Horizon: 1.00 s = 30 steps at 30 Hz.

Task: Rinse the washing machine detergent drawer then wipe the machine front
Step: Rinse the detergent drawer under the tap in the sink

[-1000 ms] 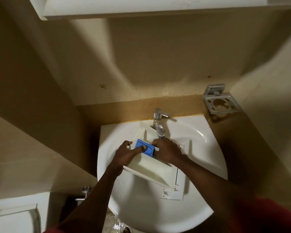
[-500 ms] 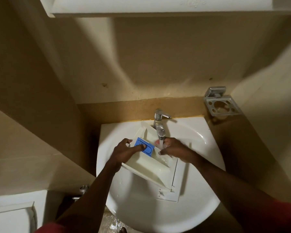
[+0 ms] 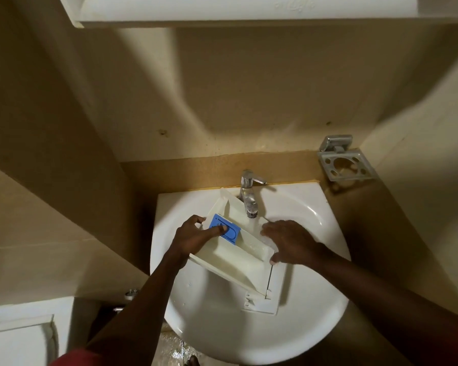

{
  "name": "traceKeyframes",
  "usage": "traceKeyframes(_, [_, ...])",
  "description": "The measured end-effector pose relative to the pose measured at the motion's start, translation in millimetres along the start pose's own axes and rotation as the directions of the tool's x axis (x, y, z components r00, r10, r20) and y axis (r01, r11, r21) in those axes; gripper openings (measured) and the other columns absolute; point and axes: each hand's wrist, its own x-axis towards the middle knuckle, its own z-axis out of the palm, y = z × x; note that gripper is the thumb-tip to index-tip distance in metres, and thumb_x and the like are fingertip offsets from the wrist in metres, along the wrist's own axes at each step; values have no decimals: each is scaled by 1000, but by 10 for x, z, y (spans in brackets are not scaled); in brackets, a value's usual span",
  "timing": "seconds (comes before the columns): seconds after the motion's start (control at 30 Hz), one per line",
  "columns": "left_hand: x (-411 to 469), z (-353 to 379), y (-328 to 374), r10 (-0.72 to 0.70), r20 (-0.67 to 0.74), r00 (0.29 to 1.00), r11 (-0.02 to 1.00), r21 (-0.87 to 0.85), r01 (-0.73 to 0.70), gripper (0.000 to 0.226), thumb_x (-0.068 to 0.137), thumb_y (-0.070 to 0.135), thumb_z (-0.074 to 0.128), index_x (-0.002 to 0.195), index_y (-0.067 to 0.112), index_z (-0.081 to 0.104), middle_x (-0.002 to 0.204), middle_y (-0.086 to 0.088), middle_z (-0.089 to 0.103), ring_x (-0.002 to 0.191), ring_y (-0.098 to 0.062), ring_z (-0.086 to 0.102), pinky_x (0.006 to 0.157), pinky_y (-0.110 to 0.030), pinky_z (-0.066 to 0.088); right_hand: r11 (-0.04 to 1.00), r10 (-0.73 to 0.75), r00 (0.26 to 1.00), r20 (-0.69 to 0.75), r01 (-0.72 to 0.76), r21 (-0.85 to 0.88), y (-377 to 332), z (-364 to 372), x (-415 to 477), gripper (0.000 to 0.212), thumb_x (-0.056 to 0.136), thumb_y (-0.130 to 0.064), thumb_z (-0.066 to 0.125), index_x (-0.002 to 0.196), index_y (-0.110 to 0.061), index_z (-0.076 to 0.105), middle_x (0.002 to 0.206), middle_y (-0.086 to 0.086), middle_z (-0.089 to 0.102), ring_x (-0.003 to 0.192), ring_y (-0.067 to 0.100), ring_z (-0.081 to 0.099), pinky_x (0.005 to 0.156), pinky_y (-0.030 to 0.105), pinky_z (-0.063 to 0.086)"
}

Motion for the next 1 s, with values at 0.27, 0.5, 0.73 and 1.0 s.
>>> traceKeyframes(0.27, [1, -45, 14, 16, 14, 1000, 999, 46, -17, 70, 72, 60, 75, 125, 21, 53, 118, -5, 64, 87, -15, 64, 59, -22, 49, 995, 35, 999, -26, -32, 94, -167, 105, -102, 103, 55, -65, 78, 141, -23, 40, 148, 0, 35, 135, 23, 32, 109, 36, 28])
traceKeyframes(0.5, [-58, -94, -73, 8, 21, 1000, 999, 38, -9, 73, 69, 65, 74, 124, 21, 55, 117, -4, 65, 91, -17, 66, 63, -23, 52, 861, 168, 984, -67, -113, 496, -25, -72, 176, 32, 87, -4, 56, 110, -20, 71, 117, -1, 68, 106, 14, 63, 80, 5, 39])
traceKeyframes(0.73, [-150, -222, -330, -56, -19, 998, 996, -64, 55, 78, 49, 72, 73, 106, 20, 63, 104, -1, 68, 92, -19, 66, 76, -34, 55, 709, 14, 999, 33, -33, 704, -435, -181, 168, 42, 93, -2, 43, 127, -19, 62, 133, -4, 58, 123, 10, 54, 103, 18, 38])
traceKeyframes(1.0, [-184, -233, -378, -61, -35, 998, 989, -140, 56, 73, 45, 70, 71, 97, 20, 64, 99, 3, 67, 90, -18, 65, 78, -35, 54, 907, -156, 988, -1, 143, 396, -382, -28, -72, 27, 79, -5, 49, 85, -16, 72, 104, -5, 66, 101, 11, 61, 91, 30, 50])
